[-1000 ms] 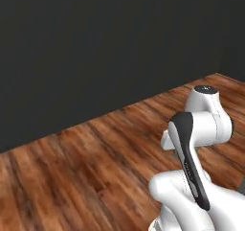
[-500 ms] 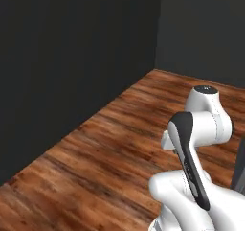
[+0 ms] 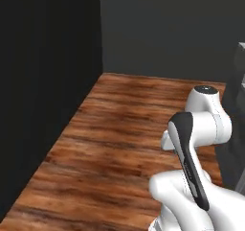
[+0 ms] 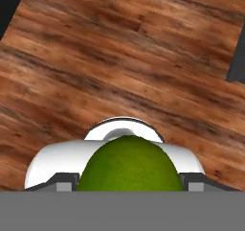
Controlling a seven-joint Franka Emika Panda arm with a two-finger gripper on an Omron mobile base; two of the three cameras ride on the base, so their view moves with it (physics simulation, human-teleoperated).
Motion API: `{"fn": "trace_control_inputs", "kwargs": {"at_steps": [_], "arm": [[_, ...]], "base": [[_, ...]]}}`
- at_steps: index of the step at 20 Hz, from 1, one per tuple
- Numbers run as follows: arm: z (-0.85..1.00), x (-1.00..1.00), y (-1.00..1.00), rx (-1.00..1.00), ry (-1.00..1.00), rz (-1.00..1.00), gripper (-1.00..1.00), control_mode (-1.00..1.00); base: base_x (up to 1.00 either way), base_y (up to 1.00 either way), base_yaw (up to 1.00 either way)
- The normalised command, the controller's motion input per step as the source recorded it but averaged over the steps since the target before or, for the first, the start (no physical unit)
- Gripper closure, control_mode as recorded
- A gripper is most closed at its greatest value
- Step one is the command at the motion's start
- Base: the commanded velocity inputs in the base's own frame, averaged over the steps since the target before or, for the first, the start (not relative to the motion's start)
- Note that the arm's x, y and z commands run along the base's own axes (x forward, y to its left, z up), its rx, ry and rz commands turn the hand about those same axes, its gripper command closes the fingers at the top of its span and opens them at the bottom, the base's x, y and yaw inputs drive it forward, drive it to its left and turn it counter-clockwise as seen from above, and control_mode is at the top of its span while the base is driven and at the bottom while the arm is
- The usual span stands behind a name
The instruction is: Place the cold items (mango and lime) from the fridge in one tupperware on the dining counter. Place the warm items (hot dog and kebab skewer) in the stove area in another tupperware.
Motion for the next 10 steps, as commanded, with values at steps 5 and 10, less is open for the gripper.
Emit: {"fn": "trace_control_inputs", "kwargs": {"at_steps": [5,10], "arm": [[0.0,0.0,0.0,0.0,0.0,0.0,1.0,1.0],[0.0,0.0,0.0,0.0,0.0,0.0,1.0,1.0]], "base": [[1.0,0.83,-0.58],[1.0,0.81,-0.59]]}}
